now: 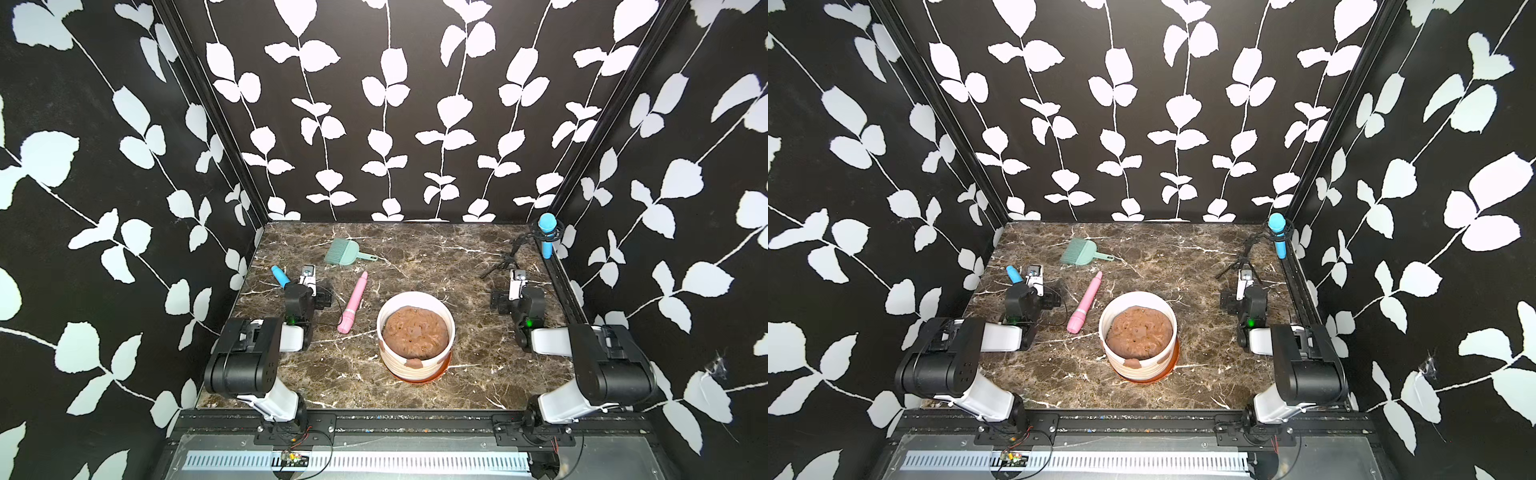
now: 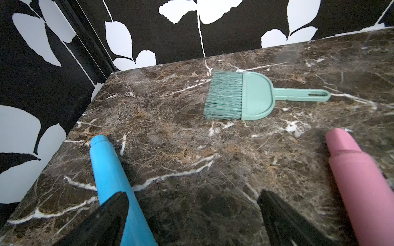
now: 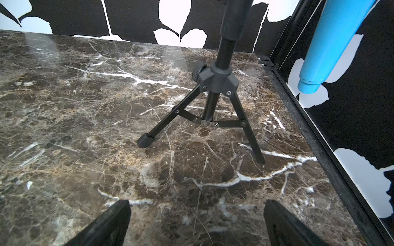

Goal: Scrub the dried mud off the ceramic pot
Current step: Move the pot to the center of the board.

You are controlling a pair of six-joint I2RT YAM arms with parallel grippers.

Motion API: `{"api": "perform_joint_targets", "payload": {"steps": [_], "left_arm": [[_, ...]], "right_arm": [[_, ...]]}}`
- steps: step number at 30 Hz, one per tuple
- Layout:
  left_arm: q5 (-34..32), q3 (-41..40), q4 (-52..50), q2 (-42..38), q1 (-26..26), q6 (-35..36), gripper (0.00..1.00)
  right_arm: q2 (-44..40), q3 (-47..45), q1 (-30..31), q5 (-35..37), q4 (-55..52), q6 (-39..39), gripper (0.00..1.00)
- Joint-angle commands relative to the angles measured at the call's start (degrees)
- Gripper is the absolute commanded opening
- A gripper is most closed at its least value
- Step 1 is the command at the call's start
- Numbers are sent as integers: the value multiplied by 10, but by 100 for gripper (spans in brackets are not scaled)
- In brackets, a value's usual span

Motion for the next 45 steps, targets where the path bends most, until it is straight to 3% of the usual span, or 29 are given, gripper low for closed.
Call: {"api": "perform_joint_targets", "payload": {"steps": [1, 15, 17, 19, 22, 24, 26, 29, 32, 33, 35, 37, 42, 45], "left_arm": [[5, 0, -1, -7, 3, -2, 99], [5, -1, 2, -7, 2, -3, 98], [-8, 5, -16, -20, 2, -6, 99], [-35, 18, -99, -77, -9, -9, 98], [-123, 76, -328, -204, -18, -88, 98], [-121, 121, -466, -282, -22, -154, 99], [-83, 161, -571, -354, -27, -219, 99], [30, 204, -654, -442, -27, -312, 99], [122, 204, -639, -503, -27, -402, 99], [162, 202, -621, -514, -27, -402, 99], [296, 219, -591, -507, -32, -383, 99], [365, 244, -613, -475, -61, -371, 98], [354, 300, -759, -440, -218, -142, 99], [344, 314, -820, -429, -282, -27, 99]], "right_arm": [[-6, 9, 3, 3, 14, 0, 100], [-6, 8, 3, 3, 15, 1, 99], [-31, 17, 3, 36, -1, 16, 99], [-113, 61, 3, 92, -160, 56, 99], [-188, 236, 3, 225, -574, 233, 100], [-191, 320, 2, 287, -778, 354, 99], [-192, 371, -3, 305, -941, 459, 100], [-221, 382, -10, 180, -985, 454, 100], [-260, 370, -6, 18, -992, 455, 99], [-267, 375, 13, -11, -1006, 461, 99], [-266, 402, 71, 11, -1063, 471, 99], [-256, 431, 154, 29, -1119, 484, 99], [-242, 467, 304, -52, -1164, 529, 100], [-234, 482, 374, -109, -1163, 562, 99]]}}
